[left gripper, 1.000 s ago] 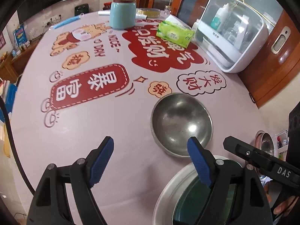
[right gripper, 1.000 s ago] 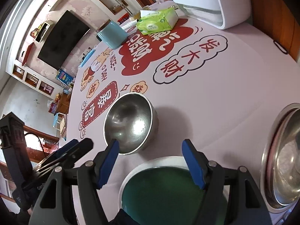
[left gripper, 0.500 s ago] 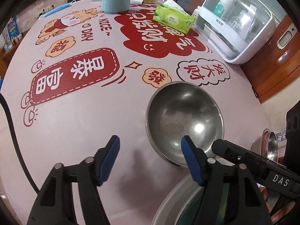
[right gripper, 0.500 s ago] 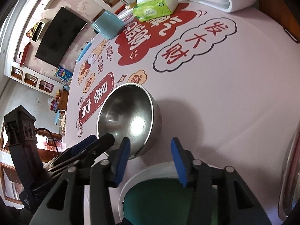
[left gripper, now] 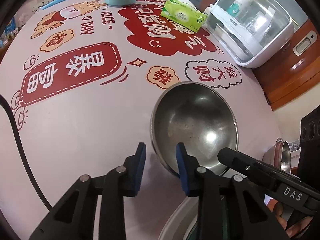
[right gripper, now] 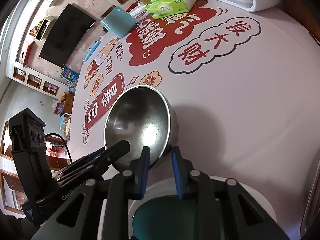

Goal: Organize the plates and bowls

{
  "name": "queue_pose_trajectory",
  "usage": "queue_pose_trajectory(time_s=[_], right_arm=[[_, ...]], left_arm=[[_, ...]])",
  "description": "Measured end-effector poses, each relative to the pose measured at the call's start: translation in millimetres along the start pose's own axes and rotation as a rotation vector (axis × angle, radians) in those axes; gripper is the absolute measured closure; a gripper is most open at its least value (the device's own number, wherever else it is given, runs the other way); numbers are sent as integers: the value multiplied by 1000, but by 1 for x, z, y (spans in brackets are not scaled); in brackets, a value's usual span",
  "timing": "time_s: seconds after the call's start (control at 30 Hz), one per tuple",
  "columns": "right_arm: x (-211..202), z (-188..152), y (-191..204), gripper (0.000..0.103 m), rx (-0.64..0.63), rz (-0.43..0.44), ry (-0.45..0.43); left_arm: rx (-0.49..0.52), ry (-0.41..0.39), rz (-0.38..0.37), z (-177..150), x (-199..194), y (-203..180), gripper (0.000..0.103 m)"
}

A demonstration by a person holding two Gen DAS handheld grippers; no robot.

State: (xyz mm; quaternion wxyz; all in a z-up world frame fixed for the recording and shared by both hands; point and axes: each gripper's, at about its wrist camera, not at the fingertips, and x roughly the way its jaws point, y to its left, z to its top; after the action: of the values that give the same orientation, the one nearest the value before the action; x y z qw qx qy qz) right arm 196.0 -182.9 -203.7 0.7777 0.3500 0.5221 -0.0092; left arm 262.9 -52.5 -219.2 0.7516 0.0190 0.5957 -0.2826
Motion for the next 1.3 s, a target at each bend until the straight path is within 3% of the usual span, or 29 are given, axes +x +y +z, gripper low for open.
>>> queue_pose_trajectory(time_s=[1.3], right_arm=[[-16, -3, 10, 90, -46, -27, -34]], left_arm=[[62, -21, -5, -10, -20, -8, 80]])
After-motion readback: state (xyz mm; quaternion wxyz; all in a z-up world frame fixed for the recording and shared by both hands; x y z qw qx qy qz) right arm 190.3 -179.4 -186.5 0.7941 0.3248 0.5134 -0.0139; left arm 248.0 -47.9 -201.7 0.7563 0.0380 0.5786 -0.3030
